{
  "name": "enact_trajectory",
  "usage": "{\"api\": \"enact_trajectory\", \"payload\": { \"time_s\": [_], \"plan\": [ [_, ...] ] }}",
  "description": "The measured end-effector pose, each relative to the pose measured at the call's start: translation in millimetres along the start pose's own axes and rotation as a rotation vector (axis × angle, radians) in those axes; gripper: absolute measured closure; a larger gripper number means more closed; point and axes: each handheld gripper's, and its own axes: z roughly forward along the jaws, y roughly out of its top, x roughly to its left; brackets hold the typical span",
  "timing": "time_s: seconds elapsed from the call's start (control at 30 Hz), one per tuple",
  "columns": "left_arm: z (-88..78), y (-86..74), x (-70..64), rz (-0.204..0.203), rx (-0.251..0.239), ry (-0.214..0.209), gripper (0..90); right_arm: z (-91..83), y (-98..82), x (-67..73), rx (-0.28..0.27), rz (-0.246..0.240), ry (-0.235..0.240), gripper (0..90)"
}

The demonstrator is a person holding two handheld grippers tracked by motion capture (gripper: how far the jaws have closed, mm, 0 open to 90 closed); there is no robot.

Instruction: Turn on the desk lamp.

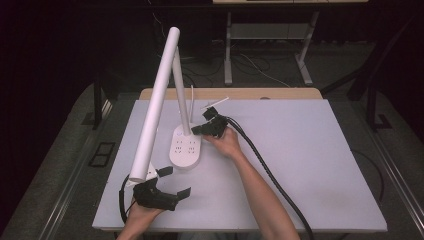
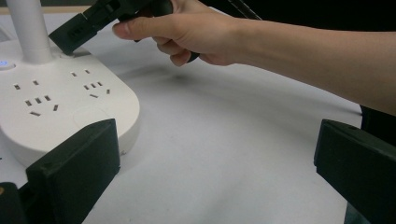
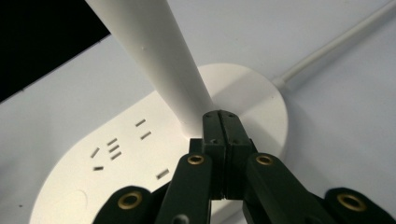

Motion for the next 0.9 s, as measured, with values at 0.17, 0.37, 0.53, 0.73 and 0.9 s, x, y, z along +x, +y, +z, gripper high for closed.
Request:
{"api": "enact_trajectory", "payload": {
  "time_s": [0.17,0.37,0.53,0.73,0.9],
  "plan": [
    [0.0,0.0,0.9,-0.004,-0.001,0.002,0.0,-5.4,0.7,-1.0,-0.002,0.008,0.006,89.8],
    [0.3,0.0,0.1,-0.001,0.002,0.0,0.0,-17.0,4.3,-0.6,-0.007,0.0,0.005,89.8],
    [0.6,-0.1,0.3,-0.003,0.0,0.001,0.0,-28.2,7.7,0.6,0.003,-0.022,0.001,89.7],
    [1.0,-0.2,0.6,-0.002,0.002,0.001,0.0,-45.3,9.0,4.4,0.003,-0.044,-0.015,89.7],
    [2.0,-0.3,0.1,0.002,0.007,0.0,0.0,-63.1,6.0,5.5,0.014,-0.058,-0.023,89.6]
  ]
}}
